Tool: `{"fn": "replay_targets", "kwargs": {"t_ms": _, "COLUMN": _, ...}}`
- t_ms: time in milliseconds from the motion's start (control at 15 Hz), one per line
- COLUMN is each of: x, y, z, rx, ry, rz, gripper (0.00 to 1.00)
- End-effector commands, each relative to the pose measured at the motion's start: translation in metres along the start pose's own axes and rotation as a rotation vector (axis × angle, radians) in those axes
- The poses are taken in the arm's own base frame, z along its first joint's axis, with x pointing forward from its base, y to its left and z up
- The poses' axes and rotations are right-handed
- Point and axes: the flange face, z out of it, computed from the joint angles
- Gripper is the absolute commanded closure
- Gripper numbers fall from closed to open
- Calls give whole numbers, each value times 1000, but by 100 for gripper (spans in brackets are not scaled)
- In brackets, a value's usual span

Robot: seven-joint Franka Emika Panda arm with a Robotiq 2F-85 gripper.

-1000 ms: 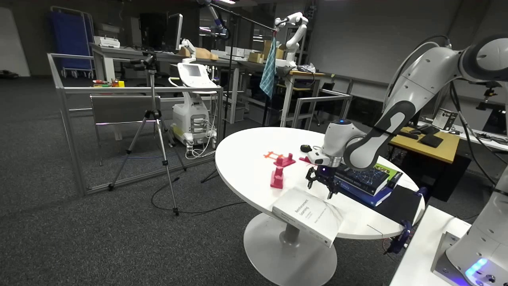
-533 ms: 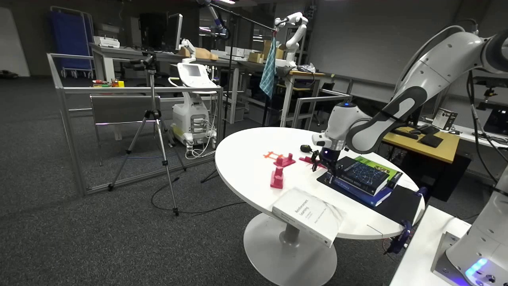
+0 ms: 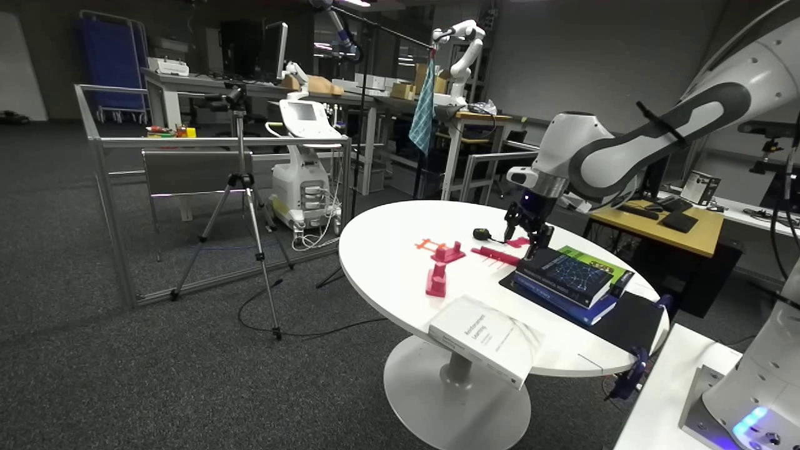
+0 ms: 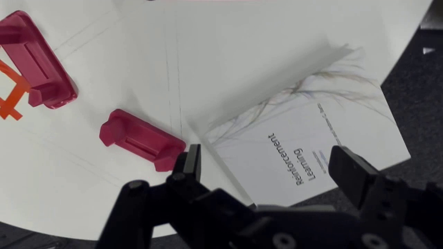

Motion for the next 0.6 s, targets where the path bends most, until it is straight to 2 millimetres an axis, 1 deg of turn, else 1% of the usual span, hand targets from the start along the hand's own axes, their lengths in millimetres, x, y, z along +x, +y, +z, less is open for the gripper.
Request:
{"fn": "replay_targets", "kwargs": {"t_ms": 0, "x": 8, "y": -52, "z": -38, "rx": -55, "ry": 48, "rz": 161, "gripper": 0}}
{"fn": "replay_targets", "kwargs": {"t_ms": 133, "x": 18, "y": -77, "z": -46, "rx": -98, "ry": 48, "rz": 247, "gripper": 0}}
{"fn": "replay_targets", "kwargs": {"t_ms": 200, "x": 20, "y": -86, "z": -47, "rx": -118, "ry": 44, "rz": 293, "gripper": 0}}
{"fn": "replay_targets", "kwargs": {"t_ms": 400, "x": 33, "y": -119, "z": -50, "rx": -140, "ry": 34, "rz": 413, "gripper": 0}}
{"fn": "replay_targets", "kwargs": {"t_ms": 533, "x": 40, "y": -136, "z": -51, "rx": -150, "ry": 14, "rz": 469, "gripper": 0}}
